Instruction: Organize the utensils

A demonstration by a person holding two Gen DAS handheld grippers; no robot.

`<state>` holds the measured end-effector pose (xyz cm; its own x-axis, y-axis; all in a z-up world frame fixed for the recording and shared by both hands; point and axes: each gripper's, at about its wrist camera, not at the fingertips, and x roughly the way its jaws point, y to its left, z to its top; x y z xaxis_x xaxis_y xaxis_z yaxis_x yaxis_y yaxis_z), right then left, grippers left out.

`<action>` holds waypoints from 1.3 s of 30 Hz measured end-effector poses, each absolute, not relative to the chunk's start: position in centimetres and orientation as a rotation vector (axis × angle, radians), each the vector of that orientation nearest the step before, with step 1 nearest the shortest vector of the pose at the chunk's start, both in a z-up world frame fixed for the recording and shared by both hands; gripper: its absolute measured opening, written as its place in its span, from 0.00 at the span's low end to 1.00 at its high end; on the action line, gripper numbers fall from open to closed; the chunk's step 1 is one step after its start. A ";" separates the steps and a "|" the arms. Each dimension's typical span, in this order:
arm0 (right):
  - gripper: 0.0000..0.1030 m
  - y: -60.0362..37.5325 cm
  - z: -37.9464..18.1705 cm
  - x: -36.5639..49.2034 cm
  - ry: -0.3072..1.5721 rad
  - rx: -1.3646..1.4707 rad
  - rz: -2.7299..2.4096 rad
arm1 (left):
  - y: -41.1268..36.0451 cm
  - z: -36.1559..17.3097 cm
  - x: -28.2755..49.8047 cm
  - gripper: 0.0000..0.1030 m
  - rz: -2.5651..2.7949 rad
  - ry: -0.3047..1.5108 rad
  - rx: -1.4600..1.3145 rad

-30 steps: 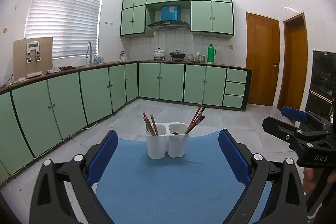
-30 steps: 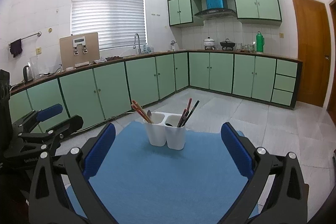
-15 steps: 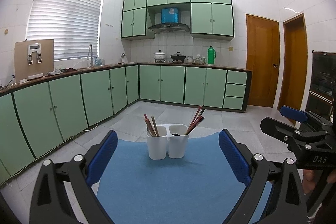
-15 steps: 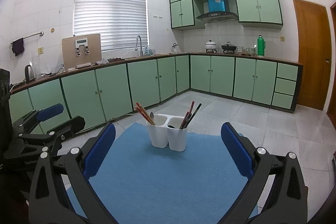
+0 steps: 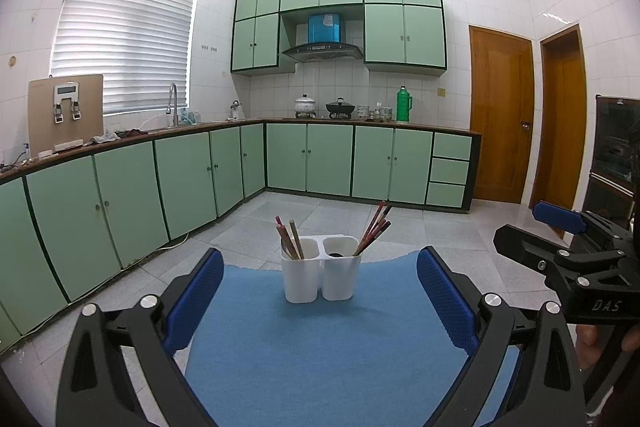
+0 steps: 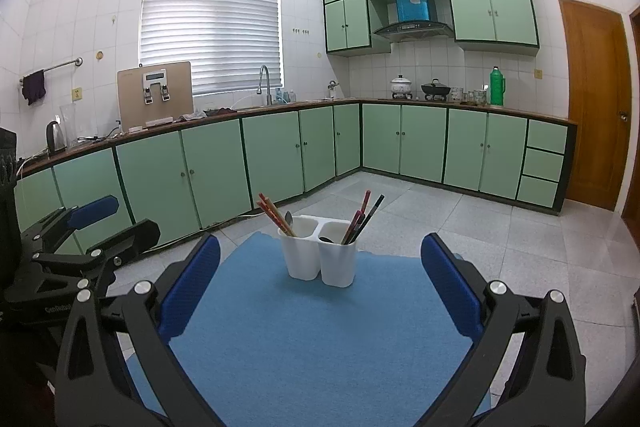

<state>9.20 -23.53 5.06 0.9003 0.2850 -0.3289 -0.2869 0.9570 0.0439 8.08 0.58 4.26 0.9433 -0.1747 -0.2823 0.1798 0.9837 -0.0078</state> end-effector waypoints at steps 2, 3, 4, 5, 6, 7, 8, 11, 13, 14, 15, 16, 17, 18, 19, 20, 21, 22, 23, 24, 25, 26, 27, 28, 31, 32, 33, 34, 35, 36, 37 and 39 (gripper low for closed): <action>0.95 -23.5 5.0 9.3 0.342 -0.005 0.296 | 0.6 4.3 8.1 0.93 -0.181 0.286 0.017; 0.95 -23.5 5.0 9.3 0.344 -0.005 0.296 | 0.6 4.3 8.1 0.93 -0.181 0.287 0.016; 0.95 -23.4 5.0 9.3 0.344 -0.005 0.297 | 0.6 4.3 8.1 0.93 -0.181 0.286 0.017; 0.95 -23.4 5.0 9.3 0.344 -0.005 0.296 | 0.6 4.3 8.1 0.93 -0.181 0.287 0.017; 0.95 -23.4 5.0 9.2 0.344 -0.005 0.296 | 0.6 4.2 8.1 0.93 -0.181 0.287 0.018; 0.95 -23.4 5.0 9.2 0.343 -0.005 0.297 | 0.7 4.3 8.1 0.93 -0.180 0.287 0.018; 0.95 -23.4 5.0 9.2 0.343 -0.005 0.298 | 0.7 4.3 8.1 0.93 -0.179 0.287 0.018; 0.95 -23.3 5.0 9.2 0.343 -0.007 0.299 | 0.7 4.3 8.1 0.93 -0.180 0.288 0.017; 0.95 -23.2 4.9 9.2 0.344 -0.008 0.299 | 0.7 4.3 8.1 0.93 -0.178 0.292 0.015; 0.95 -23.3 5.0 9.2 0.344 -0.007 0.299 | 0.8 4.3 8.2 0.93 -0.178 0.293 0.014; 0.95 -23.3 5.0 9.2 0.344 -0.007 0.299 | 0.8 4.2 8.2 0.93 -0.176 0.294 0.013; 0.95 -23.3 5.0 9.2 0.344 -0.008 0.298 | 0.9 4.2 8.2 0.93 -0.177 0.296 0.011; 0.95 -23.3 5.0 9.2 0.344 -0.008 0.299 | 0.9 4.2 8.3 0.93 -0.179 0.299 0.009; 0.95 -23.3 5.0 9.2 0.344 -0.007 0.299 | 0.9 4.2 8.3 0.93 -0.179 0.300 0.008; 0.95 -23.3 5.0 9.2 0.344 -0.007 0.299 | 0.9 4.2 8.3 0.93 -0.177 0.300 0.007; 0.95 -23.3 5.0 9.2 0.344 -0.007 0.299 | 0.9 4.2 8.3 0.93 -0.174 0.299 0.007; 0.95 -23.3 5.0 9.2 0.344 -0.007 0.299 | 0.8 4.2 8.3 0.93 -0.174 0.300 0.008; 0.95 -23.3 5.0 9.2 0.344 -0.007 0.300 | 0.8 4.2 8.3 0.93 -0.175 0.300 0.008; 0.95 -23.3 5.0 9.2 0.345 -0.008 0.299 | 0.9 4.1 8.3 0.93 -0.174 0.299 0.008; 0.95 -23.3 5.0 9.2 0.345 -0.008 0.299 | 0.9 4.1 8.3 0.93 -0.173 0.298 0.009; 0.95 -23.3 5.0 9.3 0.346 -0.008 0.299 | 0.8 4.2 8.3 0.93 -0.173 0.299 0.010; 0.95 -23.3 4.9 9.3 0.347 -0.007 0.299 | 0.8 4.2 8.3 0.93 -0.173 0.298 0.010; 0.95 -23.2 4.9 9.3 0.348 -0.007 0.299 | 0.8 4.2 8.3 0.93 -0.171 0.297 0.010; 0.95 -23.2 4.8 9.3 0.349 -0.006 0.299 | 0.7 4.2 8.4 0.93 -0.170 0.297 0.009; 0.95 -23.1 4.7 9.3 0.349 -0.007 0.299 | 0.7 4.2 8.4 0.93 -0.173 0.297 0.004; 0.95 -23.1 4.7 9.3 0.349 -0.006 0.299 | 0.8 4.2 8.4 0.93 -0.173 0.298 0.000; 0.95 -23.1 4.7 9.3 0.349 -0.006 0.300 | 0.8 4.2 8.5 0.93 -0.172 0.298 -0.001; 0.95 -23.1 4.7 9.3 0.350 -0.005 0.299 | 0.7 4.2 8.5 0.93 -0.172 0.298 0.000; 0.95 -23.1 4.7 9.3 0.349 -0.006 0.299 | 0.8 4.2 8.5 0.93 -0.173 0.298 0.001; 0.95 -23.1 4.7 9.3 0.350 -0.006 0.299 | 0.8 4.2 8.5 0.93 -0.173 0.298 0.000; 0.95 -23.1 4.7 9.3 0.351 -0.006 0.298 | 0.8 4.2 8.5 0.93 -0.173 0.298 0.000; 0.95 -23.0 4.6 9.4 0.352 -0.005 0.298 | 0.8 4.2 8.5 0.93 -0.176 0.299 -0.004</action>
